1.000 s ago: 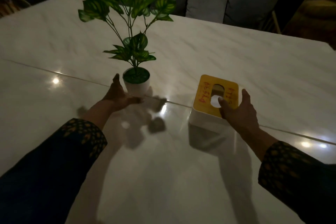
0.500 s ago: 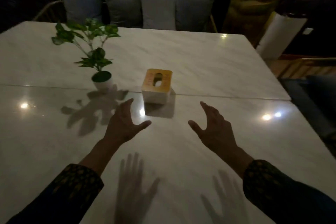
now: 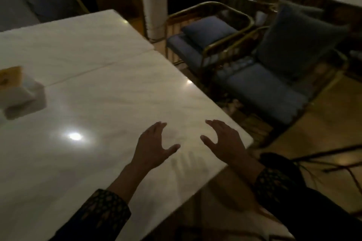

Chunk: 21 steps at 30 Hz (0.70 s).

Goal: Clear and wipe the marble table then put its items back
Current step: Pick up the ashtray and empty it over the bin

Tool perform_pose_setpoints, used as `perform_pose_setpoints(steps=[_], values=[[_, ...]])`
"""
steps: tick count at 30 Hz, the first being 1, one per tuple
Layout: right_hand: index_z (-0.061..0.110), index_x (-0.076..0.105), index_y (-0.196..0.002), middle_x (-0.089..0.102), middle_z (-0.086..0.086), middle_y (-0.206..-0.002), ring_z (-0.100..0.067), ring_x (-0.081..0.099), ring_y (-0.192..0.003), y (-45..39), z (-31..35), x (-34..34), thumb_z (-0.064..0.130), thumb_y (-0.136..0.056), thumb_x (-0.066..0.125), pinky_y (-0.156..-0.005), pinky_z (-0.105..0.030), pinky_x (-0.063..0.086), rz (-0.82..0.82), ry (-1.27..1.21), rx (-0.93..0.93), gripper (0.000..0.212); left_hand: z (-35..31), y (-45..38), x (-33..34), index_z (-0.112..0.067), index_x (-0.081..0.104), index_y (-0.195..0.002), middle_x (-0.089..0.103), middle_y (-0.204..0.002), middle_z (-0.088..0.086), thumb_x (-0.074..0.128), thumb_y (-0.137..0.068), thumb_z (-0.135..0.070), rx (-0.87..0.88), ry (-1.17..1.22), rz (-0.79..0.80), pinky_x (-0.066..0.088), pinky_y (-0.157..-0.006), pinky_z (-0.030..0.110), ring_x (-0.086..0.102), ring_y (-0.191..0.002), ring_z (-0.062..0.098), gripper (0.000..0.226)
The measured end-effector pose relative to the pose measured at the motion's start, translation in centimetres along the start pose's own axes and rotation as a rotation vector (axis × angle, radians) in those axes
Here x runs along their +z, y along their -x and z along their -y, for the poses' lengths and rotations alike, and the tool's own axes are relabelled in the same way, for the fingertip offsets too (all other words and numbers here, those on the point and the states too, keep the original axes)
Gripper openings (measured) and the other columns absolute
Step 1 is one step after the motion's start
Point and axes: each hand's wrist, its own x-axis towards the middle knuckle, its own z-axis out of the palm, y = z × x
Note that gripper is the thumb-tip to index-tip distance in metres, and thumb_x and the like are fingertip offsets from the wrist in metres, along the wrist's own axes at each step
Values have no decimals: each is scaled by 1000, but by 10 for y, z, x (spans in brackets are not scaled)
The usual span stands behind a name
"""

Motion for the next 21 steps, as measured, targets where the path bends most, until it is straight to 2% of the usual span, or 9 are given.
perform_pose_setpoints(steps=[3, 7, 11, 14, 17, 21], values=[[34, 41, -141, 45, 6, -146, -18, 41, -135, 61, -80, -33, 61, -89, 49, -111, -46, 33, -28, -15, 190, 59, -84, -14, 43, -21, 30, -149, 30, -156, 2, 54, -77, -75, 153, -12, 95, 27, -116, 40, 28, -143, 21, 93], [29, 46, -135, 52, 2, -136, -24, 52, -122, 140, -162, -75, 61, -89, 47, -103, -44, 40, -89, -28, 420, 56, -185, -26, 92, -23, 27, -149, 30, -156, 2, 55, -80, -70, 331, -51, 207, 29, -116, 43, 29, -142, 21, 88], [26, 44, -139, 48, 0, -140, -24, 47, -126, 205, -218, -103, 56, -92, 49, -103, -43, 40, -176, -19, 630, 57, -269, -33, 137, -25, 29, -146, 33, -153, 2, 55, -77, -73, 499, -56, 319, 36, -110, 49, 36, -138, 24, 87], [27, 43, -140, 47, 2, -142, -22, 48, -126, 245, -253, -115, 56, -93, 48, -102, -44, 41, -233, -43, 750, 55, -327, -33, 167, -25, 28, -148, 30, -155, 1, 57, -80, -68, 621, -93, 394, 31, -114, 48, 30, -141, 23, 86], [29, 45, -138, 46, 4, -141, -21, 50, -124, 274, -284, -130, 57, -92, 49, -100, -45, 41, -297, -61, 868, 53, -380, -42, 199, -24, 29, -148, 31, -154, 1, 55, -78, -72, 739, -132, 459, 27, -116, 44, 31, -141, 22, 89], [30, 48, -134, 50, 4, -136, -18, 61, -105, 294, -326, -148, 54, -91, 53, -90, -38, 46, -366, -65, 1002, 49, -448, -62, 240, -23, 25, -149, 28, -156, 1, 56, -81, -68, 864, -160, 554, 25, -116, 42, 28, -142, 23, 87]])
